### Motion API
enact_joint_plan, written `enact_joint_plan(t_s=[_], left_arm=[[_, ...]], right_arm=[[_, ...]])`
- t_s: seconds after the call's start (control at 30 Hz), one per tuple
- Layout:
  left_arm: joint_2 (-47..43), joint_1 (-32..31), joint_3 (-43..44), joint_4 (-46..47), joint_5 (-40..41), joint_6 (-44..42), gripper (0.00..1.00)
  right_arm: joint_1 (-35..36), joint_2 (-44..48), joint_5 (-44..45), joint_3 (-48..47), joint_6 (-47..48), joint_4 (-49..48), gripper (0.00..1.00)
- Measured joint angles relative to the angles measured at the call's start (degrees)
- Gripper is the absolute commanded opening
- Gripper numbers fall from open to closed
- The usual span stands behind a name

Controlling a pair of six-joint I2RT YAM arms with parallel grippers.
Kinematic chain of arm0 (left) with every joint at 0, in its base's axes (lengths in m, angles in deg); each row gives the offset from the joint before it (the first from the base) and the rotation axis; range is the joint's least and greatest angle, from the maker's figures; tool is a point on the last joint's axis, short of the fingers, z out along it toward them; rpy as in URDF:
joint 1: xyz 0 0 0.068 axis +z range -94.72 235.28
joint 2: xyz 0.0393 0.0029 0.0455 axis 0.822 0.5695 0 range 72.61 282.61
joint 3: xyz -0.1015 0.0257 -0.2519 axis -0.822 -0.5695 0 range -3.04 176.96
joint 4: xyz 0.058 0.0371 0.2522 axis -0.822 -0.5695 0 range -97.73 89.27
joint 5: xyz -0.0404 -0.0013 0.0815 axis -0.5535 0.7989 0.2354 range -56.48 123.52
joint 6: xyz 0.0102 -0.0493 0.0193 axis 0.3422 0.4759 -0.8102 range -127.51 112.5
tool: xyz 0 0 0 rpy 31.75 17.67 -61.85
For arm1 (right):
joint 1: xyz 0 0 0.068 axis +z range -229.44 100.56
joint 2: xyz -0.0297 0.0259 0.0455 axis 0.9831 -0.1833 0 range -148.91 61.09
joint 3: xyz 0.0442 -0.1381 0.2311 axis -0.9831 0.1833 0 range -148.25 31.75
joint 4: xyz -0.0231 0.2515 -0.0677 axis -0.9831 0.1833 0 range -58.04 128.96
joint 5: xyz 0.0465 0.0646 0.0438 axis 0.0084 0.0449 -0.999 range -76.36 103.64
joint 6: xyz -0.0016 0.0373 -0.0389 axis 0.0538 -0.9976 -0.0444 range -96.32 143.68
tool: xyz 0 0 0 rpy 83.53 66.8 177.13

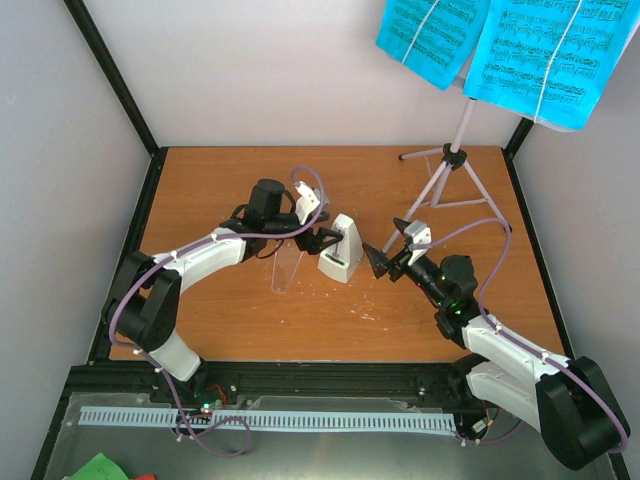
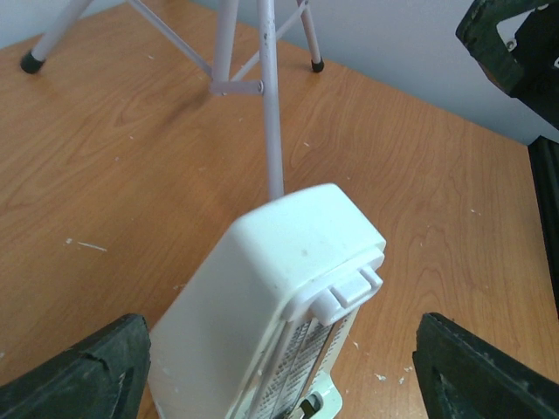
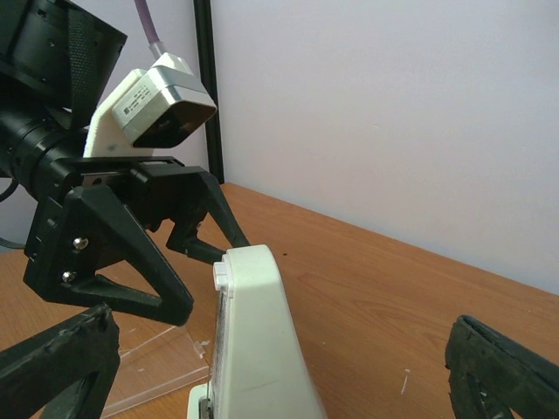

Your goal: Pack up the instrument practice props

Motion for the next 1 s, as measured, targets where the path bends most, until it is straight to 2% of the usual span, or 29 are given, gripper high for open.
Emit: enact_joint_plan(t_s=[0.63, 1.0], left_arm=[[3.7, -0.1, 0.3, -1.0, -1.7, 1.5, 0.55], [3.9, -0.5, 0.3, -0.8, -0.6, 1.7, 0.48]], right_arm=[[0.0, -0.6, -0.2, 0.0, -0.2, 0.0, 1.00], [0.0, -0.6, -0.2, 0.0, -0.2, 0.0, 1.00]])
